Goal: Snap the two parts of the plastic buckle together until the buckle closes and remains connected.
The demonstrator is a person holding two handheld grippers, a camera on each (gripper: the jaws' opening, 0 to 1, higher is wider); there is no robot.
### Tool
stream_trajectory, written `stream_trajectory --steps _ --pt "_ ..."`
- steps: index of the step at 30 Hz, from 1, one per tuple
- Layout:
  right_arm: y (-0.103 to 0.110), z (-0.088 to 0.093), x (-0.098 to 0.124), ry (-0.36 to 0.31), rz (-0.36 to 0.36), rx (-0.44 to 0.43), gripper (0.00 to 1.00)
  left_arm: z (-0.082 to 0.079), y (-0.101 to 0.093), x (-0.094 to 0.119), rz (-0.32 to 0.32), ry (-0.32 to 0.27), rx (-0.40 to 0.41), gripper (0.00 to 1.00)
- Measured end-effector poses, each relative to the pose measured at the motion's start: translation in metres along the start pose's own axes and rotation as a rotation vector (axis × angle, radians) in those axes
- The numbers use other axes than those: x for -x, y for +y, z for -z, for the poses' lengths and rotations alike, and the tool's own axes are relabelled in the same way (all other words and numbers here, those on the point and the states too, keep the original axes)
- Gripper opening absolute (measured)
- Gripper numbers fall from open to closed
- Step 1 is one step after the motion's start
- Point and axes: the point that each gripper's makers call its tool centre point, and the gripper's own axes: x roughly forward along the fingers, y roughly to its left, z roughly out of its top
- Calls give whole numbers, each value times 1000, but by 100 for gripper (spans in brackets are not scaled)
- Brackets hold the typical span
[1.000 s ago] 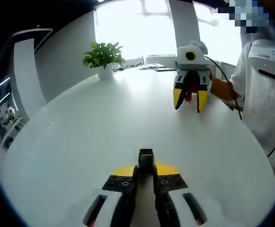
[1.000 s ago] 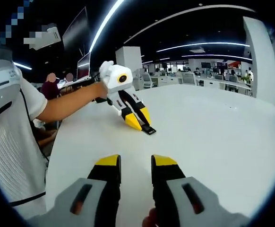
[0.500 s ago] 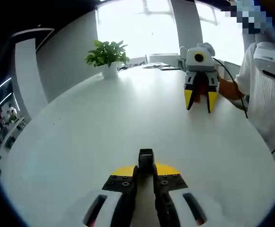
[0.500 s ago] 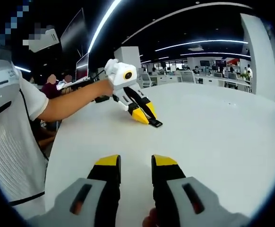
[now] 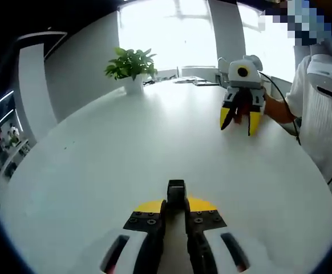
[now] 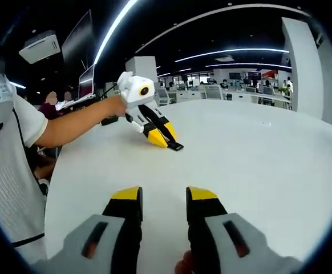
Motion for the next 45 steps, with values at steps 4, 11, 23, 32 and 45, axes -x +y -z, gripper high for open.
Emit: stream_trajectory --steps 4,11,23,32,45 --pt "-8 -1 3 -6 40 -5 31 0 2 0 -10 -1 -2 12" --pt "-9 2 3 14 61 19 31 0 3 1 -5 4 -12 12" --pt "-10 5 3 16 73 17 33 1 6 0 -15 -3 -30 12" --pt "-9 5 3 16 67 15 35 0 10 0 -45 -9 -11 18" --pt "-9 4 3 10 64 9 36 -8 13 7 -100 -62 -13 27"
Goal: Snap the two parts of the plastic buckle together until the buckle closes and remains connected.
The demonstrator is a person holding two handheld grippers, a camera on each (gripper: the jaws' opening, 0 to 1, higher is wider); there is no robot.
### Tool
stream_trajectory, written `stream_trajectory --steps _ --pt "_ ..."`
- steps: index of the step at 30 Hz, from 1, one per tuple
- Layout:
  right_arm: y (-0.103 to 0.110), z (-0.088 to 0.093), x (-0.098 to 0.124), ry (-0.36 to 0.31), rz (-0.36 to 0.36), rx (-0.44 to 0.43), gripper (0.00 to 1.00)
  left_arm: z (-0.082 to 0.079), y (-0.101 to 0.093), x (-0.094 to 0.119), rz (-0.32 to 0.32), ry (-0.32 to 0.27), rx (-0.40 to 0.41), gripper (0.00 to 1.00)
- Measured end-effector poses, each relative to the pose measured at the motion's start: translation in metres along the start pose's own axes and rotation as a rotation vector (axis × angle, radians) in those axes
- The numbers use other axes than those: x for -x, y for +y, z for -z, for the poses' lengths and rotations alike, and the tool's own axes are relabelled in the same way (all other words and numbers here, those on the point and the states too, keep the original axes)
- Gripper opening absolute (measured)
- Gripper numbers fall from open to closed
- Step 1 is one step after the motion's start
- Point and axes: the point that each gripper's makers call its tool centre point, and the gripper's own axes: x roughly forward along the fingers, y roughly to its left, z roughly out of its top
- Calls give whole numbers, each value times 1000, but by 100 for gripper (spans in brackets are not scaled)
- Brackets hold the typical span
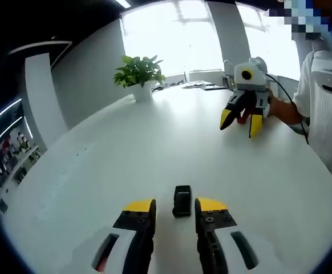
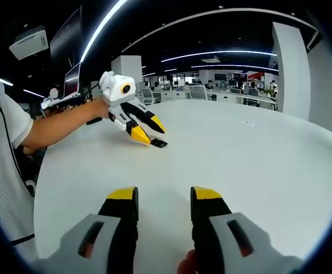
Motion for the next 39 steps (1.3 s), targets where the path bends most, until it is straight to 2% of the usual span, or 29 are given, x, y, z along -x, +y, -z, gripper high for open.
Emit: stream_trajectory --steps 8,10,11,13,14,16,17,18,19,24,25,28,31,32,33,35,36,39 --pt "-1 -2 1 -4 5 -4 37 0 4 11 -74 -26 33 26" --pt "0 -4 3 -8 8 -2 37 -1 2 16 -91 -24 37 27" --pt "1 -5 3 -9 9 0 37 0 4 19 -127 -21 55 27" --pt "3 -6 5 -11 11 2 37 0 -1 25 -136 -18 58 30" --pt "4 -7 6 -12 12 3 37 -1 -1 30 -175 -30 81 31" --pt "5 -8 6 -11 15 5 36 -2 -5 37 -198 -34 88 29" --pt "6 -8 6 -11 15 5 37 -5 -4 42 -235 -60 106 28" --pt "6 -8 6 -11 14 6 37 -4 -4 47 -268 -62 120 28" --pt "7 -9 6 -10 13 7 37 -3 -9 51 -272 -58 113 27" --pt "8 -11 5 -4 20 23 37 5 -24 71 -382 -40 129 27" --pt "9 -12 5 -6 21 24 37 5 -27 73 -385 -44 130 27" --pt "10 -12 4 -7 21 24 37 5 -29 87 -460 -88 171 31" --pt "10 -12 4 -4 25 28 37 13 -32 98 -533 -114 254 30" --pt "10 -12 4 -5 27 28 37 16 -34 100 -547 -113 251 30" --pt "10 -12 5 -4 28 27 37 21 -35 105 -589 -103 255 30" --pt "10 -12 6 -3 29 25 37 25 -39 108 -610 -106 273 30" --pt "11 -11 6 -1 31 26 37 26 -43 109 -617 -131 307 29" --pt "11 -11 8 0 34 28 37 29 -51 111 -636 -146 318 29"
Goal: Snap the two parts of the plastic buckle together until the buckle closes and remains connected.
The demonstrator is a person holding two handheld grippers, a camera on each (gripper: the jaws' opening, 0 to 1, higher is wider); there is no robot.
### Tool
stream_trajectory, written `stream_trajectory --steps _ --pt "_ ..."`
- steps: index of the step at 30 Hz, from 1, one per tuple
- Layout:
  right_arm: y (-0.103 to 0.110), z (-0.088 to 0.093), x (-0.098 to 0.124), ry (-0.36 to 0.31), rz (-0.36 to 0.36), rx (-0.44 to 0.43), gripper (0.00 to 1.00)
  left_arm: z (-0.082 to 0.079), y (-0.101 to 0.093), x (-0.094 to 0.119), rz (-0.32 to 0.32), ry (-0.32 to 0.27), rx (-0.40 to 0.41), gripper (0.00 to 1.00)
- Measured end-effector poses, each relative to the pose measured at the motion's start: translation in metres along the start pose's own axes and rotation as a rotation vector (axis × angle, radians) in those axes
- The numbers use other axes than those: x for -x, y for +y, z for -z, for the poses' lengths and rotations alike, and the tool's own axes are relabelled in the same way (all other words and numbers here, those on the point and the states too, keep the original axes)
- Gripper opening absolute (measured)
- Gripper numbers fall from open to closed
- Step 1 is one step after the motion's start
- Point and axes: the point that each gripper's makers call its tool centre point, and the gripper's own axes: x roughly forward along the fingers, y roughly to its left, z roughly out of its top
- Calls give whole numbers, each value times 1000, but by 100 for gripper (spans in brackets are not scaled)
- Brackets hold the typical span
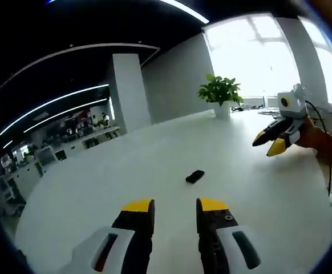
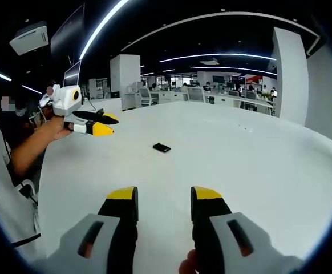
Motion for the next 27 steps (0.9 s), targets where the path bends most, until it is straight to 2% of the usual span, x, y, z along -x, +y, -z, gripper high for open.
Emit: stream_trajectory --steps 3,5,10,16,19,22,27 --pt "0 1 1 4 10 3 37 11 -5 6 -37 13 -16 29" --pt "-1 1 2 5 22 10 37 15 -7 9 -38 11 -12 29" --pt "-3 5 5 1 39 -9 37 24 -10 16 -54 13 36 29" --pt "2 5 11 -9 62 -1 37 20 -9 29 -91 -6 108 30" --pt "8 5 17 -14 65 -1 37 19 -8 35 -115 -16 126 30" --pt "14 6 23 -17 74 -4 37 20 -14 43 -114 -27 135 30" --pt "19 13 30 3 112 -30 37 27 -20 50 -132 -21 147 31"
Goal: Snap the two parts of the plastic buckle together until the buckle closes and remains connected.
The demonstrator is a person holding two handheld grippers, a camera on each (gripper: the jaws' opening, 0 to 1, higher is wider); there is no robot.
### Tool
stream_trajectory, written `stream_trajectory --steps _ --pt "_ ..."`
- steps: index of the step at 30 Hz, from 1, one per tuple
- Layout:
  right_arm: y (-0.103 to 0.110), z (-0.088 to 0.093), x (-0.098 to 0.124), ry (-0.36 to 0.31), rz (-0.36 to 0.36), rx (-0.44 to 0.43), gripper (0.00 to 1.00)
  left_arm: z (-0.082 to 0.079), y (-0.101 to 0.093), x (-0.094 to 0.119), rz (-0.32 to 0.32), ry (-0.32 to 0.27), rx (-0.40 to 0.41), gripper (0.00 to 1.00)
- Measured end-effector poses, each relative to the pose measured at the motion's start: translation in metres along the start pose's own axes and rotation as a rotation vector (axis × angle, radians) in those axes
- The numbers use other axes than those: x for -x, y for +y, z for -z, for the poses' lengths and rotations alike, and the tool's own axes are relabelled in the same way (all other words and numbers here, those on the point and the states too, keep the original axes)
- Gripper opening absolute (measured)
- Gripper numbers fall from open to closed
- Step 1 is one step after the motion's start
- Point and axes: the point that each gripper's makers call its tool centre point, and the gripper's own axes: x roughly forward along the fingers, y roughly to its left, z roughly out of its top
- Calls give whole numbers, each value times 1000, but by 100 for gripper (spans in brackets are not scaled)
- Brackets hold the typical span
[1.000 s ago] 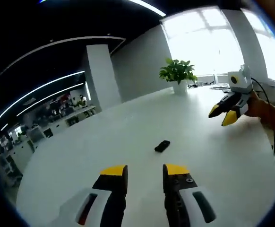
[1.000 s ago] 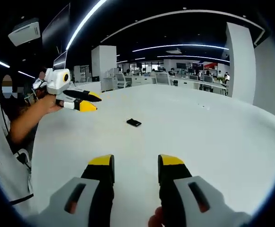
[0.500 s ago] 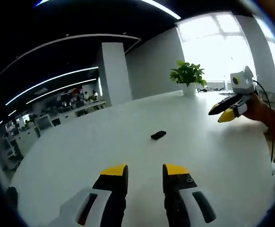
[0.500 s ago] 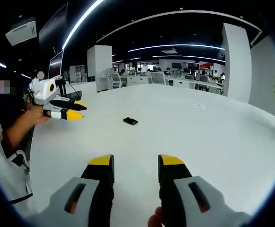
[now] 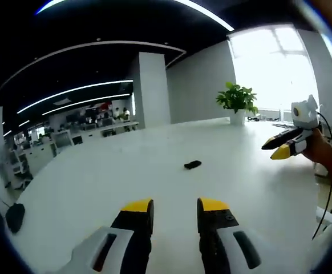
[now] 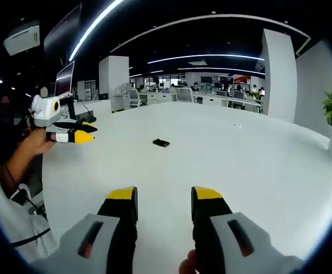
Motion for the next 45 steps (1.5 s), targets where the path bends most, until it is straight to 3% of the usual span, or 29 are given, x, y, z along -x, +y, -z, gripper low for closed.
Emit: stream_trajectory --steps 11,27,45 --pt "4 9 9 -6 29 -64 37 8 -6 13 -8 2 65 34" --pt "27 -1 25 -27 12 -51 37 -2 -15 28 -74 2 38 36" --pt "40 -3 49 -64 34 -21 37 -5 -33 56 -108 -44 14 36"
